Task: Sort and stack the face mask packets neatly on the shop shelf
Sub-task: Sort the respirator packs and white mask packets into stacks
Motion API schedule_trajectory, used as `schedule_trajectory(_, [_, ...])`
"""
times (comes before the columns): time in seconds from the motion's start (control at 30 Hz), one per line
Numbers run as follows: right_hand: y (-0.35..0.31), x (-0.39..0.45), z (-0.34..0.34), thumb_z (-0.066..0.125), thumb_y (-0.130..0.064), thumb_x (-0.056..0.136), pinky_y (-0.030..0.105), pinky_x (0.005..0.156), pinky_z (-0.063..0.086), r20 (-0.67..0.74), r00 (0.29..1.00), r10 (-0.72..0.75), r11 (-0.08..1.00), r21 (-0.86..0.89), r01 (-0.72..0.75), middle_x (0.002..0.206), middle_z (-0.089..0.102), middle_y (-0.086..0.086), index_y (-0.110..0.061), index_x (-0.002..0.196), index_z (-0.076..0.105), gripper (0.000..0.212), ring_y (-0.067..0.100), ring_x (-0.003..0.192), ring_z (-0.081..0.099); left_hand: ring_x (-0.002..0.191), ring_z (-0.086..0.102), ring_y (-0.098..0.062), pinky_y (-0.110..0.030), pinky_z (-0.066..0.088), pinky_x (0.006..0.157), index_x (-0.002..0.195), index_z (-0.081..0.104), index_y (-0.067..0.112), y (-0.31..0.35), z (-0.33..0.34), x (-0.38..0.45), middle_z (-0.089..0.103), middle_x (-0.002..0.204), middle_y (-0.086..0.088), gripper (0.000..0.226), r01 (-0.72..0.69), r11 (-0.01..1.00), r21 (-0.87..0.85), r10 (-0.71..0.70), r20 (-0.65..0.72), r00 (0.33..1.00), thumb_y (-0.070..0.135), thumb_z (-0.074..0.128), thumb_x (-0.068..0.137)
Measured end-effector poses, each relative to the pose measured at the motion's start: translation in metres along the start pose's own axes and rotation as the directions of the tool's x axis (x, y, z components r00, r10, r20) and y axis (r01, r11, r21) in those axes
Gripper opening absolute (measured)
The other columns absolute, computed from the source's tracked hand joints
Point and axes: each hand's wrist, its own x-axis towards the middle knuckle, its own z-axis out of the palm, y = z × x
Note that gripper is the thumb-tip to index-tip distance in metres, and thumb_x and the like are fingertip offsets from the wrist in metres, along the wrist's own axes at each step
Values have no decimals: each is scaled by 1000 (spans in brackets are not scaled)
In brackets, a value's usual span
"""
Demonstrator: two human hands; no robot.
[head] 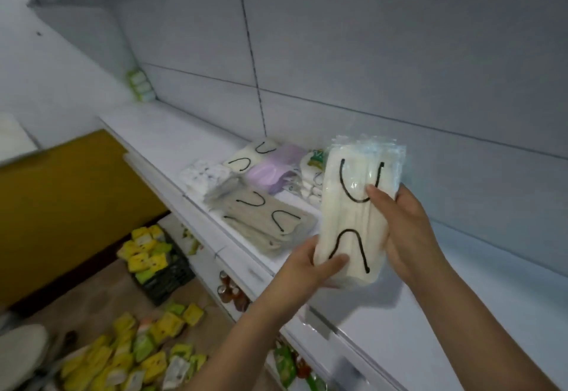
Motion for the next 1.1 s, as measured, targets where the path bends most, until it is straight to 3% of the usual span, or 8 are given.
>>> schedule_trajectory(0.2, [24, 29, 75, 63, -1, 89, 28, 72, 59, 70, 995, 71, 995, 61, -75, 93, 76, -1, -16, 107, 66, 23, 12, 88, 72, 96, 71, -32, -54, 54, 96, 96, 62, 1, 18, -126, 1, 73, 94, -12, 39, -33, 983, -181, -48, -426, 904, 26, 84, 76])
schedule_trajectory(0.3, [47, 47, 109, 67, -2, 87, 27, 66, 60, 86, 989, 119, 993, 17, -121, 92, 76, 1, -16, 110, 65, 27, 13, 82, 73, 102, 70, -32, -50, 54, 96, 109, 70, 13, 16, -189, 24, 76, 104, -10, 30, -50, 968, -246, -79, -487, 870, 27, 79, 84])
schedule_trajectory(0.5, [98, 126, 208, 62, -13, 94, 29, 66, 60, -97, 985, 142, 988, -46, -147, 88, 75, 5, -6, 105, 67, 14, 16, 76, 71, 70, 63, -17, -38, 54, 77, 104, 64, 11, 9, -313, 104, 71, 73, 3, 20, -22, 990, -142, -32, -370, 928, 27, 69, 93])
schedule_trajectory(0.63, [95, 205, 260, 64, -12, 92, 19, 47, 47, -257, 965, 57, 986, -137, -95, 63, 64, 1, -6, 85, 61, 10, 11, 53, 60, 80, 67, -21, -37, 60, 78, 118, 65, 13, 21, -375, 158, 73, 95, -10, 26, -1, 990, -143, -16, -115, 993, 16, 69, 93])
schedule_trajectory(0.8, [109, 275, 304, 63, -12, 94, 21, 46, 49, -287, 945, 157, 969, -141, -204, 71, 58, 5, -13, 86, 59, 9, 15, 58, 56, 66, 64, -14, -30, 59, 72, 112, 65, 2, 36, -398, 236, 69, 84, -5, 26, 4, 999, -51, -9, -109, 994, 6, 72, 88])
schedule_trajectory(0.93, [136, 315, 312, 61, 2, 84, 38, 67, 55, -381, 900, 210, 883, -321, -342, 84, 62, 17, 3, 98, 62, 14, 28, 74, 62, 67, 64, -18, -32, 59, 68, 89, 62, 7, 36, -405, 297, 64, 75, -1, 17, 34, 959, 283, -23, -44, 999, 17, 73, 81])
schedule_trajectory(1.03, [152, 339, 299, 62, 0, 84, 40, 74, 53, -437, 875, 209, 808, -427, -407, 91, 62, 23, 11, 102, 62, 21, 32, 80, 63, 66, 54, -18, -25, 36, 53, 65, 49, 18, 30, -408, 327, 51, 63, 5, 30, 59, 786, 615, -65, -13, 998, 25, 72, 81])
schedule_trajectory(1.1, [155, 344, 296, 62, -7, 87, 41, 77, 58, -459, 868, 190, 741, -512, -434, 90, 66, 23, 5, 91, 63, 13, 33, 80, 65, 76, 54, -21, -26, 34, 54, 70, 51, 15, 25, -407, 339, 49, 67, 4, 27, 75, 695, 715, -127, 20, 992, 27, 71, 81])
